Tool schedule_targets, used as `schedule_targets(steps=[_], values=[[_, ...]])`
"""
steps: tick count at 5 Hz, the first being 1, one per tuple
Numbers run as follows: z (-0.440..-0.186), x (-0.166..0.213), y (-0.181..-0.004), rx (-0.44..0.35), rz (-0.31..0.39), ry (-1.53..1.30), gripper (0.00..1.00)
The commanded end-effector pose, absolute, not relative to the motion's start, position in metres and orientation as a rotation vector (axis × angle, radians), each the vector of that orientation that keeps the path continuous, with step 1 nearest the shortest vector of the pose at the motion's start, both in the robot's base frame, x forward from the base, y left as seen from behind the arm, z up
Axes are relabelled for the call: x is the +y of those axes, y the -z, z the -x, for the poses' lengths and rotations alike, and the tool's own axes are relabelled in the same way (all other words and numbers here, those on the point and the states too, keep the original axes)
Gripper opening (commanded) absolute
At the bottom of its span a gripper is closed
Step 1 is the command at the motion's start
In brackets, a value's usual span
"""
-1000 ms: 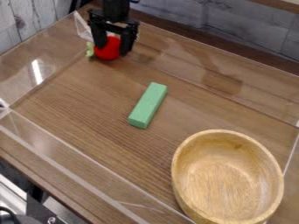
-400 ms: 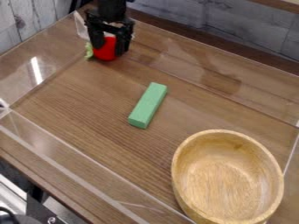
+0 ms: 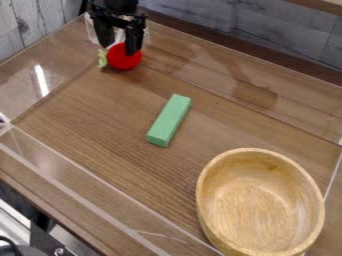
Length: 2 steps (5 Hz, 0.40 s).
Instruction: Move the red fruit to the right
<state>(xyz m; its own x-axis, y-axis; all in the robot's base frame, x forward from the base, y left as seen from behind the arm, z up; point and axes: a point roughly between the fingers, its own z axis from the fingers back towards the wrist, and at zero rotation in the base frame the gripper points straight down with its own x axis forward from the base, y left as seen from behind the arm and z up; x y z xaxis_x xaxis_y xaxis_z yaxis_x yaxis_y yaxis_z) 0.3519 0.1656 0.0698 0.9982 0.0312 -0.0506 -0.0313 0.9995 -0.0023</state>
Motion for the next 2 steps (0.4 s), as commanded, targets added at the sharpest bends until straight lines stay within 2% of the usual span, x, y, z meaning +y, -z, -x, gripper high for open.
schedule_targets(steps=[1,2], values=[[-0.351,0.165,-0.100,-0.031,-0.037,-0.053,0.00],[-0.357,0.150,-0.117,-0.061,-0.036,-0.067,0.00]])
